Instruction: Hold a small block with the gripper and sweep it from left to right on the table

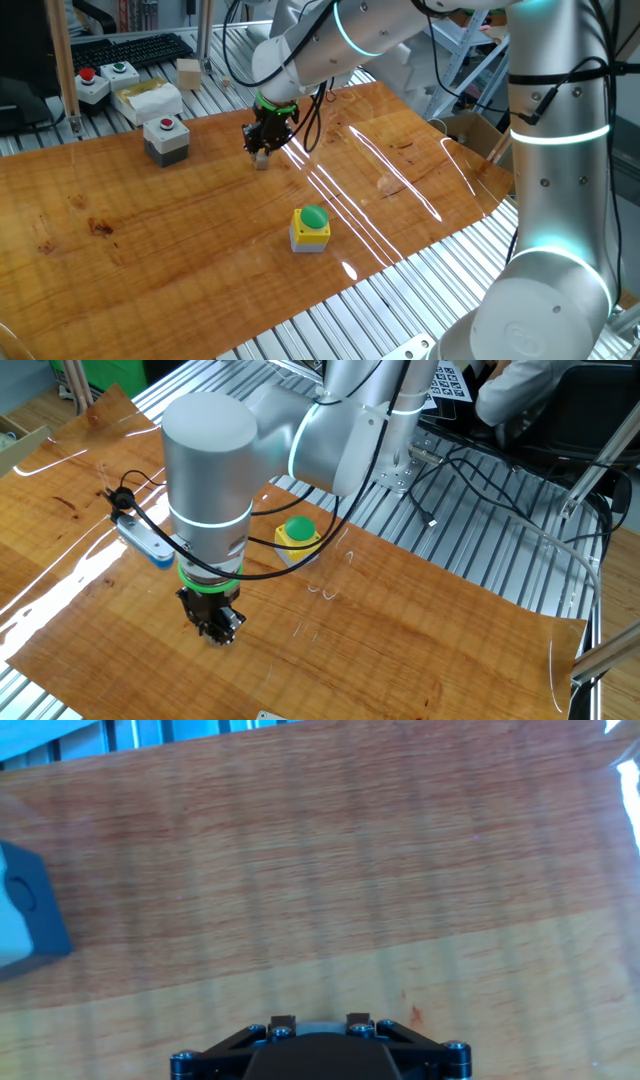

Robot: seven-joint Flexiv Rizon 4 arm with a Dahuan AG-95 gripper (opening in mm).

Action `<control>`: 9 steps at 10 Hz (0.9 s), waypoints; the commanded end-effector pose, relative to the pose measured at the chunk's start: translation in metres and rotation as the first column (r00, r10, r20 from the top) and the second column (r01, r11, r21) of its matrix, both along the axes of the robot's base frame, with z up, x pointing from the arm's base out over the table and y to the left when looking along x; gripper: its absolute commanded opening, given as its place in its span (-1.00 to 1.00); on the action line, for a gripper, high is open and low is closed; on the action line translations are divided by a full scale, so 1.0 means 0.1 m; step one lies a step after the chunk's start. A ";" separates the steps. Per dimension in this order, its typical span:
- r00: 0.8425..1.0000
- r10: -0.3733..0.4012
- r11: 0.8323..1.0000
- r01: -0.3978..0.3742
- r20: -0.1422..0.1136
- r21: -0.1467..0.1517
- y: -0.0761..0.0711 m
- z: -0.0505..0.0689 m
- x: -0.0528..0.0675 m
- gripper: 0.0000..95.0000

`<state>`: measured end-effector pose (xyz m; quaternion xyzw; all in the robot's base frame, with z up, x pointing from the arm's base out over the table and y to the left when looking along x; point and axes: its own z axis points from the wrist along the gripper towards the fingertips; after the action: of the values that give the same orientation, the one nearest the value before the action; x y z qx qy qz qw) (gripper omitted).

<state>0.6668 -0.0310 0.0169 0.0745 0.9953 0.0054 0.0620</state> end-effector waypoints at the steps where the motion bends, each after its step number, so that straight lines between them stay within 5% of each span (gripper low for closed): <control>1: 1.000 0.000 1.000 0.000 -0.003 0.001 0.03 -0.06 -0.01 -1.00; 6: 0.998 0.050 0.998 -0.048 -0.045 0.045 0.09 -0.01 -0.05 -1.00; 9: 0.993 0.104 0.994 -0.103 -0.060 0.034 0.13 0.02 -0.10 -1.00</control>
<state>0.6599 -0.0170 0.0174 0.0249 0.9991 0.0247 0.0231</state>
